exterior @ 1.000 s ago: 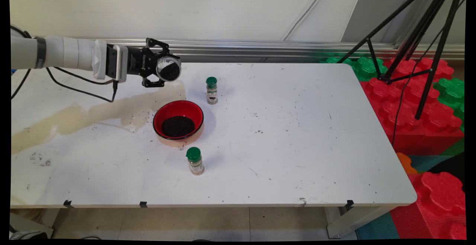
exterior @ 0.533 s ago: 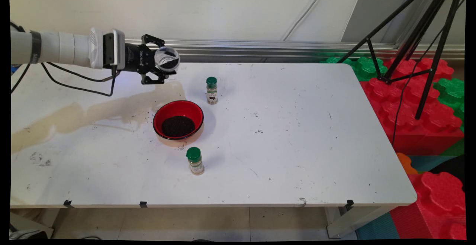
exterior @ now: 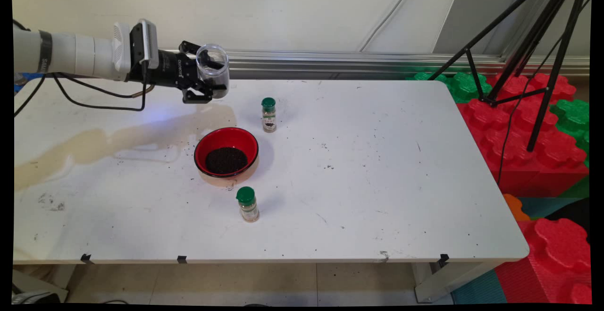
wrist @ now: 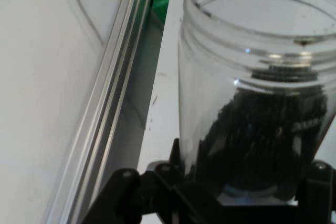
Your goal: Pour the black seasoning powder in the red bowl
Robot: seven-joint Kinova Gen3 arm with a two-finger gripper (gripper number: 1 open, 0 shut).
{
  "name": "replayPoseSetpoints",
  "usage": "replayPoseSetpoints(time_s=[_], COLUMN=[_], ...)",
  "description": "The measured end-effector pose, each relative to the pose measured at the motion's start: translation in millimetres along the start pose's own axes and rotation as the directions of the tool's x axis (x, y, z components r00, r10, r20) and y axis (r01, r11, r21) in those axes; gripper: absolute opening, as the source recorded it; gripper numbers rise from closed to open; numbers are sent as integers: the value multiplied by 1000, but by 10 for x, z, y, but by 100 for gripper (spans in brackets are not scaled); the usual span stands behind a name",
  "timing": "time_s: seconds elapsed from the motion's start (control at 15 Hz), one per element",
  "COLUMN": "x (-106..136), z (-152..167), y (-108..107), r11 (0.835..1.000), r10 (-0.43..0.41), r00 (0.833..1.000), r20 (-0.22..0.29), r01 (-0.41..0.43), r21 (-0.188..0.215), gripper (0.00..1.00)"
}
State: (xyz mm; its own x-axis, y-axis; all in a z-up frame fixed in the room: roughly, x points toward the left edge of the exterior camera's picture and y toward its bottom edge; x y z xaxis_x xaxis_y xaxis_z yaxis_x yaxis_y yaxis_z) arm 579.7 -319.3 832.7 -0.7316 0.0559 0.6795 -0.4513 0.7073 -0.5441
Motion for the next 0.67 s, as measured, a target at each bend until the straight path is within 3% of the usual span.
replayPoseSetpoints(time_s=[0.67], x=[-65], z=[214], y=[-176], r11=[974], r10=[-228], r00=[974], r20=[-20], r01=[227], r21=[-21], gripper=[0])
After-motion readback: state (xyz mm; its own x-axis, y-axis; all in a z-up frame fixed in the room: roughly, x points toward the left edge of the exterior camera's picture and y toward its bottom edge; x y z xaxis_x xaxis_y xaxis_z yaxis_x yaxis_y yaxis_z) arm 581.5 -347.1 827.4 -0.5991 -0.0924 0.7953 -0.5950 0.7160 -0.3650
